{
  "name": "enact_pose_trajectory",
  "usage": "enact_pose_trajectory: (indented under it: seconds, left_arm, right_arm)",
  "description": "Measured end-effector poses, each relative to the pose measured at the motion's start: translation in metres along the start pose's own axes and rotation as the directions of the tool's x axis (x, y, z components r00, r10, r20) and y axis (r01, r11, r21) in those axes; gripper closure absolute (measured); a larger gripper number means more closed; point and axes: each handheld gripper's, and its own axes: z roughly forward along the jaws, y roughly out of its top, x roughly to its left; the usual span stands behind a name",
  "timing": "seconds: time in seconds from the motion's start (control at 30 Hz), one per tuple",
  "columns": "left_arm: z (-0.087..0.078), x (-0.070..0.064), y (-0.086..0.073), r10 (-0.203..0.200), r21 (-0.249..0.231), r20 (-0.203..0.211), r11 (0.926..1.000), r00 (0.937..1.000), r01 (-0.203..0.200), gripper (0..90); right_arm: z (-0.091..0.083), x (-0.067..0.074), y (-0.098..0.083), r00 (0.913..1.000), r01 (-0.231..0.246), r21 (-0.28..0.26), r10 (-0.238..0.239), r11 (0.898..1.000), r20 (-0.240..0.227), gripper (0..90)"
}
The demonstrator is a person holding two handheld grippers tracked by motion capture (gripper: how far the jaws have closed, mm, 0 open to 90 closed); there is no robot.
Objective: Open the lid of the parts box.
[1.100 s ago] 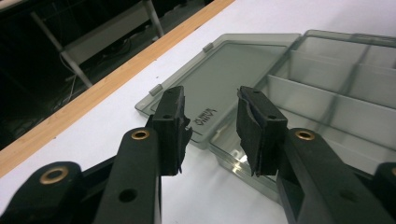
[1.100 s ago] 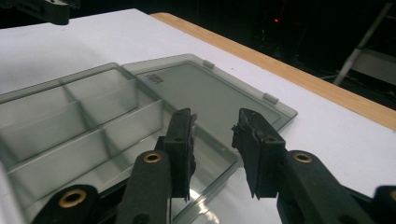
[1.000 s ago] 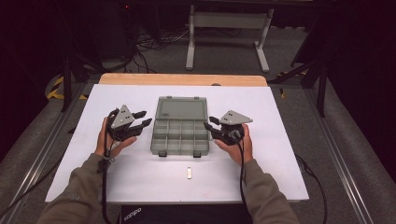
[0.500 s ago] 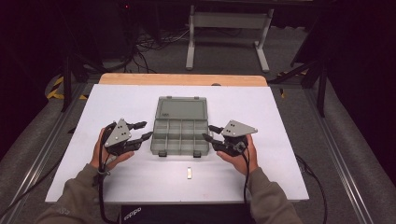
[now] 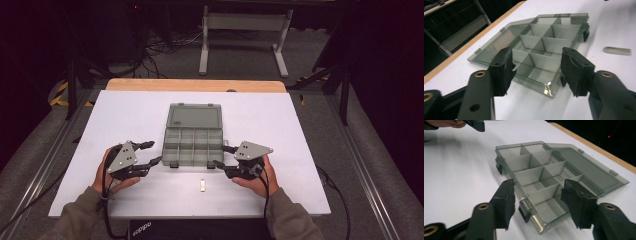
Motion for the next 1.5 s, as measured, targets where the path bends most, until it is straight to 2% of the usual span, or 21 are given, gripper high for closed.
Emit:
enact_pose_trajectory:
  seconds: [0.2, 0.4, 0.5, 0.53, 0.6, 0.73, 0.97, 1.0, 1.03, 1.13, 1.2, 1.23, 1.27, 1.43, 1.5]
  left_arm:
    - [-0.005, -0.008, -0.011, -0.012, 0.016, 0.007, 0.9998, 0.9999, 0.012, 29.8]
    - [-0.013, -0.014, -0.023, -0.048, 0.025, 0.014, 0.9985, 0.9987, 0.048, 19.3]
    - [-0.018, -0.016, -0.029, -0.071, 0.026, 0.023, 0.9972, 0.9972, 0.07, 15.7]
    - [-0.019, -0.016, -0.031, -0.075, 0.027, 0.026, 0.9969, 0.9968, 0.074, 13.8]
    - [-0.022, -0.017, -0.034, -0.085, 0.033, 0.025, 0.9959, 0.996, 0.085, 13.0]
    - [-0.027, -0.02, -0.039, -0.108, 0.038, 0.051, 0.9936, 0.9928, 0.107, 8.4]
    - [-0.033, -0.021, -0.045, -0.111, 0.058, 0.048, 0.9925, 0.9927, 0.108, 5.0]
    - [-0.034, -0.02, -0.045, -0.111, 0.062, 0.044, 0.9922, 0.9928, 0.108, 5.0]
    - [-0.035, -0.02, -0.046, -0.112, 0.062, 0.043, 0.9921, 0.9928, 0.109, 4.9]
    - [-0.038, -0.02, -0.047, -0.119, 0.056, 0.038, 0.9915, 0.9921, 0.117, 4.9]
    - [-0.039, -0.019, -0.047, -0.123, 0.049, 0.042, 0.9915, 0.9915, 0.121, 4.8]
    - [-0.039, -0.019, -0.047, -0.122, 0.05, 0.04, 0.9916, 0.9917, 0.12, 4.8]
    - [-0.039, -0.019, -0.047, -0.12, 0.051, 0.04, 0.9917, 0.9919, 0.118, 4.8]
    - [-0.038, -0.02, -0.047, -0.119, 0.056, 0.043, 0.9916, 0.992, 0.116, 4.9]
    - [-0.037, -0.02, -0.047, -0.118, 0.062, 0.042, 0.9914, 0.9921, 0.115, 4.9]
  right_arm:
    - [0.002, 0.012, -0.006, 0.999, 0.015, 0.037, -0.014, 0.999, -0.043, 33.1]
    - [0.006, 0.024, -0.012, 0.9958, 0.036, 0.091, -0.028, 0.995, -0.087, 25.8]
    - [0.01, 0.029, -0.015, 0.992, 0.044, 0.122, -0.029, 0.992, -0.123, 24.1]
    - [0.014, 0.031, -0.018, 0.9884, 0.058, 0.141, -0.037, 0.988, -0.147, 23.9]
    - [0.016, 0.032, -0.018, 0.9867, 0.065, 0.152, -0.041, 0.986, -0.157, 23.5]
    - [0.024, 0.036, -0.021, 0.9804, 0.076, 0.18, -0.041, 0.981, -0.193, 23.0]
    - [0.041, 0.039, -0.024, 0.9687, 0.09, 0.22, -0.034, 0.971, -0.246, 23.0]
    - [0.044, 0.04, -0.024, 0.9675, 0.097, 0.231, -0.037, 0.968, -0.25, 23.7]
    - [0.049, 0.04, -0.024, 0.9627, 0.112, 0.236, -0.046, 0.965, -0.267, 26.2]
    - [0.053, 0.039, -0.023, 0.9596, 0.119, 0.237, -0.05, 0.964, -0.277, 29.2]
    - [0.056, 0.037, -0.022, 0.9528, 0.101, 0.236, -0.026, 0.966, -0.302, 34.1]
    - [0.056, 0.037, -0.022, 0.9528, 0.101, 0.236, -0.026, 0.966, -0.302, 34.1]
    - [0.058, 0.034, -0.022, 0.947, 0.096, 0.239, -0.015, 0.966, -0.321, 37.4]
    - [0.058, 0.033, -0.022, 0.9449, 0.092, 0.236, -0.011, 0.967, -0.327, 43.8]
    - [0.058, 0.033, -0.022, 0.9419, 0.108, 0.231, -0.025, 0.967, -0.335, 48.0]
